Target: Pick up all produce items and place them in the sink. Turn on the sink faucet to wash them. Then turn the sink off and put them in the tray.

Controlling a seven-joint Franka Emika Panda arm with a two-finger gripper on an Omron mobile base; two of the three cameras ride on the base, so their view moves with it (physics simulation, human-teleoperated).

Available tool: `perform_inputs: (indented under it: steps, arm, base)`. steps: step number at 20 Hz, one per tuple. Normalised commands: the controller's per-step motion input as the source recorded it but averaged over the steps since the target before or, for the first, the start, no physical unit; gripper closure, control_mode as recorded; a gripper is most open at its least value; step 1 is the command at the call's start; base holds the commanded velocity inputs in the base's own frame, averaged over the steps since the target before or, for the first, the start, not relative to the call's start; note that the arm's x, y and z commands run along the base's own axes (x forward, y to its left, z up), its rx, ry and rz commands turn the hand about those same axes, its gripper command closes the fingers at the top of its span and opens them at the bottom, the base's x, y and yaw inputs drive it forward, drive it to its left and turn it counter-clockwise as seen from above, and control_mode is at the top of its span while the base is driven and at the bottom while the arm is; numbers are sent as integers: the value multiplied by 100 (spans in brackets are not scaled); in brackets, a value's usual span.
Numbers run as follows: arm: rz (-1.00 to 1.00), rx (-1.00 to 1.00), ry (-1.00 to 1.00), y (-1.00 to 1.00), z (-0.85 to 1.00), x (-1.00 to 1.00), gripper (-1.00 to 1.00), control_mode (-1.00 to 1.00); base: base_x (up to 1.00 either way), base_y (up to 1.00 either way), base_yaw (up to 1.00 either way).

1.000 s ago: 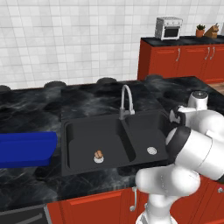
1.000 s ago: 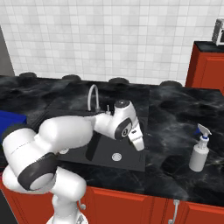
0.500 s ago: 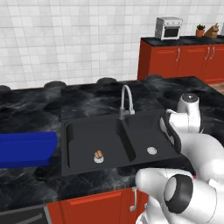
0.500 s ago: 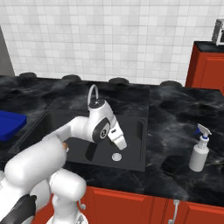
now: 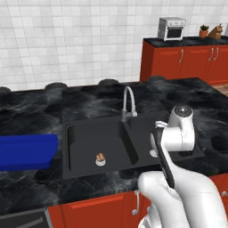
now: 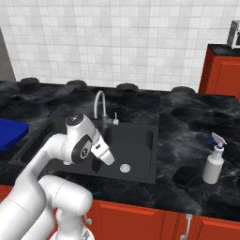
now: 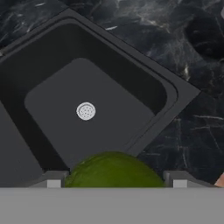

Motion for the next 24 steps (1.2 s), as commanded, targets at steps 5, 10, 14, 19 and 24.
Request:
perform_inputs:
  steps: [5, 10, 14, 19, 24]
  arm:
    - [18, 0, 0, 76, 1, -9, 100, -100]
    - [22, 0, 0, 76, 6, 0, 100, -100]
    - [22, 0, 0, 74, 13, 12, 100, -100]
    - [22, 0, 0, 74, 9, 17, 100, -100]
    - [21, 0, 2, 67, 1, 26, 100, -100]
  base:
    - [0, 0, 0]
    - [0, 0, 0]
    - [0, 0, 0]
    - [0, 0, 0]
    - [0, 0, 0]
